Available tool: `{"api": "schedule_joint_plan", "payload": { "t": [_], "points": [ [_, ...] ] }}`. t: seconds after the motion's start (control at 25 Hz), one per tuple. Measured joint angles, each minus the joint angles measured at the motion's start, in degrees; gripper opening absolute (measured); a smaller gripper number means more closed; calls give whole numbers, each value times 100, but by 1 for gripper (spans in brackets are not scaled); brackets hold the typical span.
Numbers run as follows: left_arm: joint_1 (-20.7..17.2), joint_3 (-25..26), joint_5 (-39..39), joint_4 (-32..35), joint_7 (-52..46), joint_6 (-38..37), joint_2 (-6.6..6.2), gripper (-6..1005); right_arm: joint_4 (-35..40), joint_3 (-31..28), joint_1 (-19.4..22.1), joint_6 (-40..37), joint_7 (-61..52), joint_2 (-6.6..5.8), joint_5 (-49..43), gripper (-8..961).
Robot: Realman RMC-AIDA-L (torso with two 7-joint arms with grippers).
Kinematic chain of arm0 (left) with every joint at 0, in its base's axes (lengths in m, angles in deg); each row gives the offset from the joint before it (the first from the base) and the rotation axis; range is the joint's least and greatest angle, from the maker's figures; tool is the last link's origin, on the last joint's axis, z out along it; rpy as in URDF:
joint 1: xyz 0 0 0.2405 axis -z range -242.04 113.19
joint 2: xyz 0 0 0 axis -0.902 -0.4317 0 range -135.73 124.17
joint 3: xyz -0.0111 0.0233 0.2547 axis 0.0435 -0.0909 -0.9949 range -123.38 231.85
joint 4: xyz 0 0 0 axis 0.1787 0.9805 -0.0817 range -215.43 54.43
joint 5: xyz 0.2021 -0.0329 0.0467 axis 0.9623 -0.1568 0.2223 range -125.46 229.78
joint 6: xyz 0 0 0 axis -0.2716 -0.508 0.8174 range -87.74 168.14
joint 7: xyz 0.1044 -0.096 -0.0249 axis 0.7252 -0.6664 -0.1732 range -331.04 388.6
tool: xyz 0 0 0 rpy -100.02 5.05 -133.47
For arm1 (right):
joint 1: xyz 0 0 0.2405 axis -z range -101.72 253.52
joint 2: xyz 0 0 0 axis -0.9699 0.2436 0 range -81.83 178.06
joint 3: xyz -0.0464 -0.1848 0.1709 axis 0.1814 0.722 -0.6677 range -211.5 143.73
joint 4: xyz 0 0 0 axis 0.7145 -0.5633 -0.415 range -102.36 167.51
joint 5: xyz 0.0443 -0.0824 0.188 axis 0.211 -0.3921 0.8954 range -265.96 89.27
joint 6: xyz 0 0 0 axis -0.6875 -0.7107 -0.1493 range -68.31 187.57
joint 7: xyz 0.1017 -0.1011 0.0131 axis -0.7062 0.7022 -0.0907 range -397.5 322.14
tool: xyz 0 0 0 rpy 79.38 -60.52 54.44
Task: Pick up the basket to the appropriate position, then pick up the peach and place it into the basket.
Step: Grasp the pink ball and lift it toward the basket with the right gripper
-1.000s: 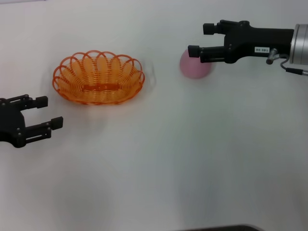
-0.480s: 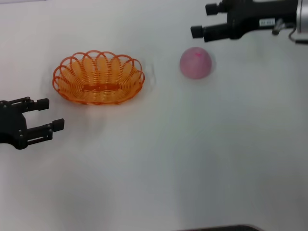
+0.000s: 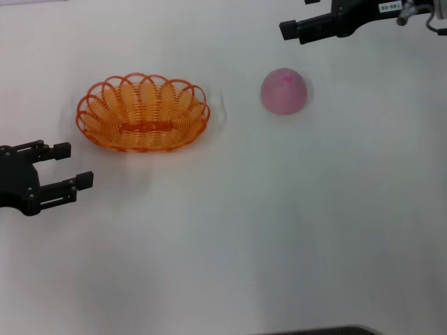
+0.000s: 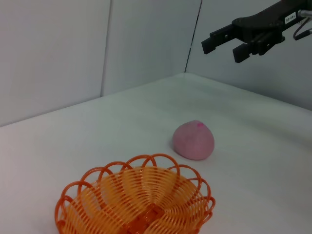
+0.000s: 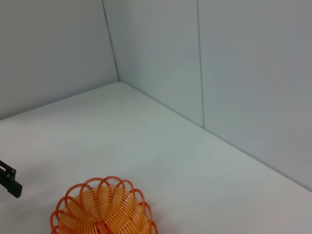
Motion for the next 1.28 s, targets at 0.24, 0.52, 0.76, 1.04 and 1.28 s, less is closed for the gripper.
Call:
{"api": "schedule_joint_plan", "payload": {
  "t": [0.24,0.52,0.76,1.04,1.28],
  "points": [
    [12,8,-1,-10,0,4,3,695,-8,80,-280,48,-477,42,-473,924],
    [63,-27,0,-78,-6,8,-12,694,109,322,-989,-51,-1935,199,-2420,925],
    [80,-43,0,-101,0,32,-15,695,170,616,-1325,-156,-2222,335,-3394,924],
    [79,-47,0,-142,-6,68,-23,694,77,808,-1355,-42,-2268,348,-3443,925],
    [79,-41,0,-141,-30,70,-32,694,-274,858,-1367,294,-2274,348,-3453,925]
  ]
}}
